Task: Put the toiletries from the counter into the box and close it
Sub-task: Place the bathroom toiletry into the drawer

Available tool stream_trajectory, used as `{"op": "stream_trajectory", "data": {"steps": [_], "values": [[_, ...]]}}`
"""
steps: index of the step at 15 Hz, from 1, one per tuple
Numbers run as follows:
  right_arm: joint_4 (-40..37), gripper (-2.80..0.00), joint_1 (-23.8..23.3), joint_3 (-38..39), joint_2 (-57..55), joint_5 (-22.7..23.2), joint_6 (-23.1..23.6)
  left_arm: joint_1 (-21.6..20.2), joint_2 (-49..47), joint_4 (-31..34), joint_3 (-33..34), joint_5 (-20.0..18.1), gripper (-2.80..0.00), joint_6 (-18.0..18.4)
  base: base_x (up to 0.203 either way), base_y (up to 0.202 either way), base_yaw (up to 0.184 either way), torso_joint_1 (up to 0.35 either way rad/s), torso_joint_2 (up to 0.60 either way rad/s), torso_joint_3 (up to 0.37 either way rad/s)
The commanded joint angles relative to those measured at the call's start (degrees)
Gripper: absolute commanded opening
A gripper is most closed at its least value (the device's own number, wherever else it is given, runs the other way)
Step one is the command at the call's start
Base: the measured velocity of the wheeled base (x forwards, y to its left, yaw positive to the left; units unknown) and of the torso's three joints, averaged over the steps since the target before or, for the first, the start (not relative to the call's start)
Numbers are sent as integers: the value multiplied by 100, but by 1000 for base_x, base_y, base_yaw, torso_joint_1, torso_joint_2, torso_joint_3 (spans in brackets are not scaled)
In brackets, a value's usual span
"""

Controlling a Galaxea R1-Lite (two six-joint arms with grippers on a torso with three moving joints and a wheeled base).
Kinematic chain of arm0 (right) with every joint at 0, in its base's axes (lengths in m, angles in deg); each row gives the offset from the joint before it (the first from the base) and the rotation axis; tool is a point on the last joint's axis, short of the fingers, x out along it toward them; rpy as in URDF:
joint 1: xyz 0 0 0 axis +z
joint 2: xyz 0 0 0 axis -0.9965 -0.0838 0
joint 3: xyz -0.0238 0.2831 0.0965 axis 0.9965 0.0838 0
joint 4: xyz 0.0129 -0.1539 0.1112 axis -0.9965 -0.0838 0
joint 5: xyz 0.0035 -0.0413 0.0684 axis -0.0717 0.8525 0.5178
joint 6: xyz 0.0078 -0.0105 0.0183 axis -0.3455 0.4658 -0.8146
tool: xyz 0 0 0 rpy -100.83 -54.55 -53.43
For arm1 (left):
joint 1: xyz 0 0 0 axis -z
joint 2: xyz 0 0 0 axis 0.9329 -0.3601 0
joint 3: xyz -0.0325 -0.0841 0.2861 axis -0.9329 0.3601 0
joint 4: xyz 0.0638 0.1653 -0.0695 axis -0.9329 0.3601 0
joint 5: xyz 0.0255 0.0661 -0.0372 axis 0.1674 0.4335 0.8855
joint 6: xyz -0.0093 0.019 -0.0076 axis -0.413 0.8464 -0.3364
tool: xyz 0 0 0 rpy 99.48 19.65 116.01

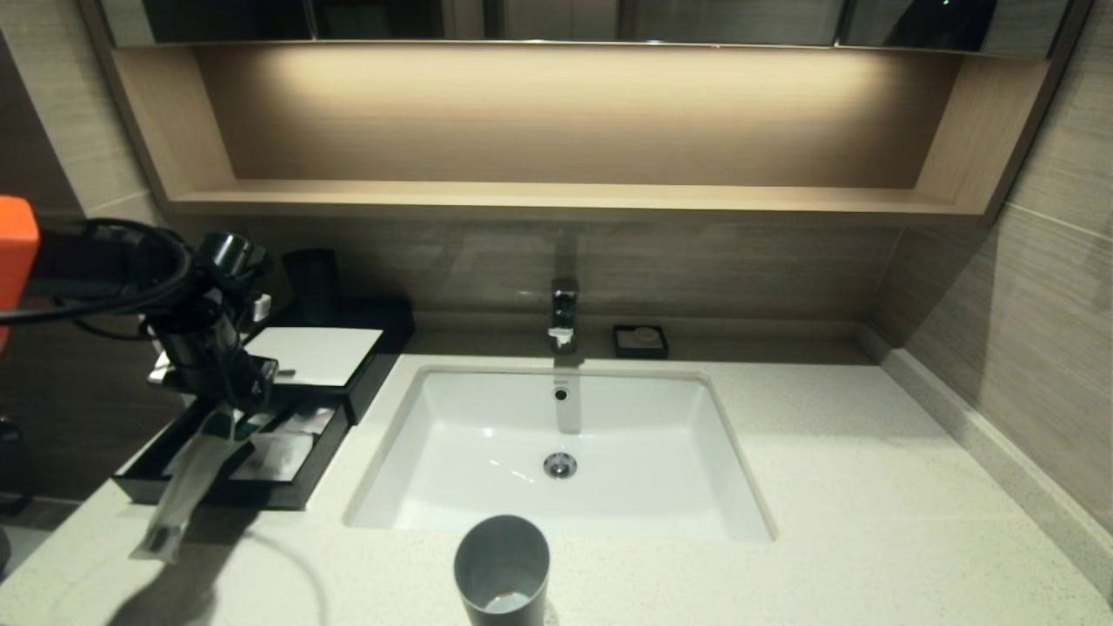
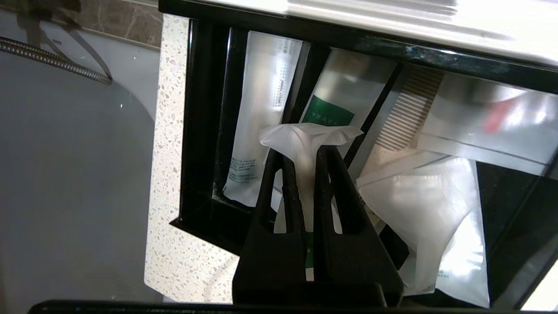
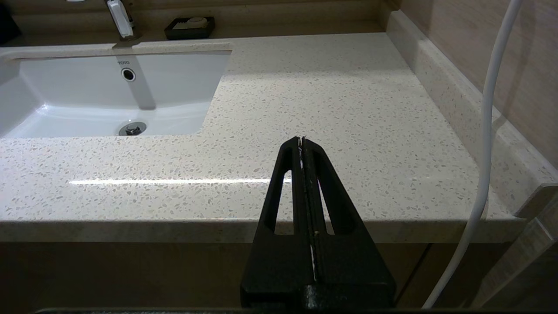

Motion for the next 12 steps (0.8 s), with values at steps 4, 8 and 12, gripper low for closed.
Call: {"op": "stream_trajectory", "data": {"steps": [4, 8, 12], "values": [[-4, -280, 0, 2, -9, 7, -2, 0, -142, 30, -142, 57, -280, 19, 0, 0, 0, 0, 0, 0], [4, -280, 0, -4, -9, 5, -2, 0, -192, 100, -128, 84, -280, 2, 0, 0, 0, 0, 0, 0], [4, -280, 0, 2, -9, 8, -2, 0, -221, 93, -134, 84, 0, -10, 0, 0, 0, 0, 0, 0]]}}
